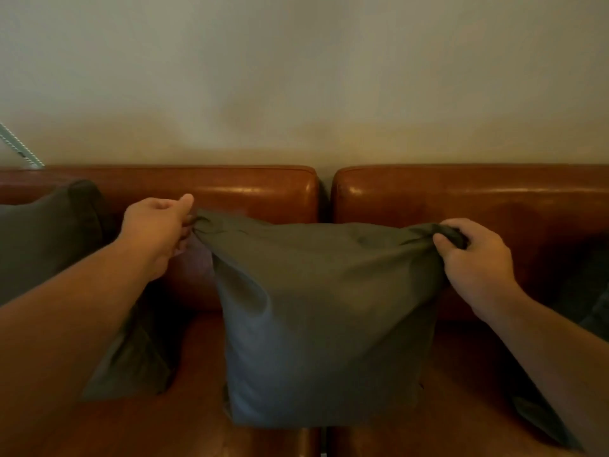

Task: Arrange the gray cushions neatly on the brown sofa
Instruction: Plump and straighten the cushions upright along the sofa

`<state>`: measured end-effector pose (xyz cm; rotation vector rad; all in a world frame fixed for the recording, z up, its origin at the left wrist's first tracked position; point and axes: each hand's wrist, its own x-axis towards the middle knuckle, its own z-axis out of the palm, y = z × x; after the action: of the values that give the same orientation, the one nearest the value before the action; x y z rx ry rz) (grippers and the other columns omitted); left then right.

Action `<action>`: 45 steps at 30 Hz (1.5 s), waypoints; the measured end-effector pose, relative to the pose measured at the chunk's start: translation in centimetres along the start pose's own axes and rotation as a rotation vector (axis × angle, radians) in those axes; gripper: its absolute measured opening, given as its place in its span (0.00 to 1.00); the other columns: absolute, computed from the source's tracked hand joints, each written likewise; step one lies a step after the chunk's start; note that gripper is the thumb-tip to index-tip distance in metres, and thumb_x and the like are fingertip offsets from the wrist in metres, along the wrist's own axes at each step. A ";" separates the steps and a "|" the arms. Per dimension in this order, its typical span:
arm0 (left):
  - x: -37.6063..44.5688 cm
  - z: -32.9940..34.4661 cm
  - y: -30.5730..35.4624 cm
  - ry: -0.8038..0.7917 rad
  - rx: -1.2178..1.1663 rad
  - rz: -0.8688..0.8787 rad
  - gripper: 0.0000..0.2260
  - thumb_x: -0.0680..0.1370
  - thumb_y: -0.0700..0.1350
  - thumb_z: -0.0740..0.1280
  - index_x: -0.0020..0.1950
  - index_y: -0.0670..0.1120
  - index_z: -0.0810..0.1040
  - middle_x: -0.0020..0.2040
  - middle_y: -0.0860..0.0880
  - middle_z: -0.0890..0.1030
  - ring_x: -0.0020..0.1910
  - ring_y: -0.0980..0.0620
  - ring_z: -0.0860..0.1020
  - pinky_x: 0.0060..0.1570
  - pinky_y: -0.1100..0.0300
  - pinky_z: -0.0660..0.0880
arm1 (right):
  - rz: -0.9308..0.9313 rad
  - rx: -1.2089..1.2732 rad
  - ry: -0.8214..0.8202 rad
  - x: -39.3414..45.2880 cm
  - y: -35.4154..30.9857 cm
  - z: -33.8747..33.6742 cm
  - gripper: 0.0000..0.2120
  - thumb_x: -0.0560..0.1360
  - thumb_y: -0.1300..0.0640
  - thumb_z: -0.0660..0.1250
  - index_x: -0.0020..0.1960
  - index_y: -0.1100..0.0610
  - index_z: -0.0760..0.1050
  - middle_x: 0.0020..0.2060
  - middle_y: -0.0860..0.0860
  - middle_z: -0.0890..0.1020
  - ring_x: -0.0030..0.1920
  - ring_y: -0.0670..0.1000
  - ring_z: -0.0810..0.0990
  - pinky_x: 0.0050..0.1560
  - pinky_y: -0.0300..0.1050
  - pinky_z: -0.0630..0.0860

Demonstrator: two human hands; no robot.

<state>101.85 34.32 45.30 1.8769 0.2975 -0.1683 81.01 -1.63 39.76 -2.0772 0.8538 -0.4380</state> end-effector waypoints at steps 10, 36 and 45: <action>-0.9 0.5 -1.4 -0.130 0.196 0.227 0.06 0.82 0.42 0.72 0.45 0.50 0.83 0.45 0.48 0.87 0.36 0.60 0.85 0.38 0.63 0.80 | 0.043 0.111 -0.057 -0.2 -2.2 0.4 0.24 0.87 0.45 0.60 0.82 0.49 0.65 0.79 0.51 0.68 0.78 0.59 0.67 0.76 0.65 0.67; -15.7 8.9 -10.3 0.070 0.811 1.607 0.27 0.88 0.55 0.48 0.84 0.43 0.59 0.84 0.41 0.60 0.82 0.38 0.64 0.81 0.40 0.58 | -1.075 -0.708 0.171 -14.4 -2.5 10.8 0.29 0.86 0.44 0.55 0.81 0.60 0.64 0.85 0.63 0.43 0.84 0.54 0.51 0.83 0.53 0.51; -4.5 11.7 -11.7 -0.068 1.022 1.765 0.49 0.76 0.74 0.60 0.85 0.41 0.58 0.86 0.38 0.54 0.85 0.37 0.51 0.82 0.36 0.49 | -1.267 -0.853 -0.026 -3.8 -2.0 12.0 0.41 0.82 0.37 0.57 0.86 0.58 0.49 0.85 0.57 0.50 0.85 0.57 0.46 0.83 0.61 0.43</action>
<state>94.53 26.21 32.07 2.3581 -1.7784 0.9693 85.97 8.71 34.12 -3.2395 -0.5650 -0.7551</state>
